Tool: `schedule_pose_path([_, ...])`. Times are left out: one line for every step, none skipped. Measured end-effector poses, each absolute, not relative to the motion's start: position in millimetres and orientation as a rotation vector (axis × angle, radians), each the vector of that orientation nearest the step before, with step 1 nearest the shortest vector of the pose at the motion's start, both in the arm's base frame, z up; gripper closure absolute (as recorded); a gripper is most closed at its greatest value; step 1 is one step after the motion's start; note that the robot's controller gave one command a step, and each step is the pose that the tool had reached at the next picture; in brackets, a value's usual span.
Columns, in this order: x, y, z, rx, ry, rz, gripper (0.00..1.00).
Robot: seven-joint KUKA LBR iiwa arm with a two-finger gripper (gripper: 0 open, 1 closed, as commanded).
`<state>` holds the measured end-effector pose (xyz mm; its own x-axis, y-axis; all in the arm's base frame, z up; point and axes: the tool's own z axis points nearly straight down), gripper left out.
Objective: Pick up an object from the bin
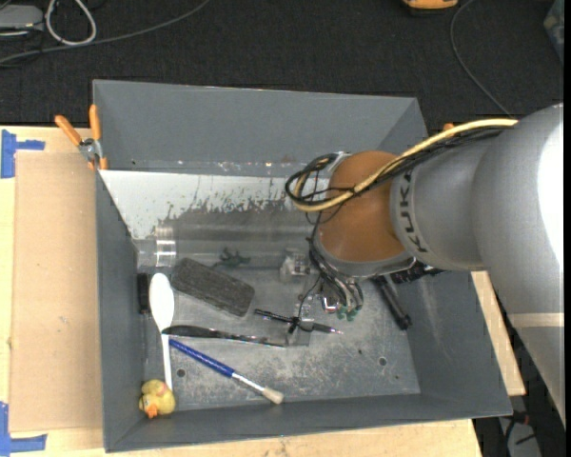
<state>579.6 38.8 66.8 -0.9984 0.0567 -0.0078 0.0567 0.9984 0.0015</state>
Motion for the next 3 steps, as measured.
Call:
schedule_pose_path([584.7,62.1,70.5,0.050,3.140,0.005,1.00])
schedule_pose_path([584.7,62.1,70.5,0.049,3.140,0.005,1.00])
schedule_pose_path([582.0,62.0,82.5,0.047,3.149,0.004,1.00])
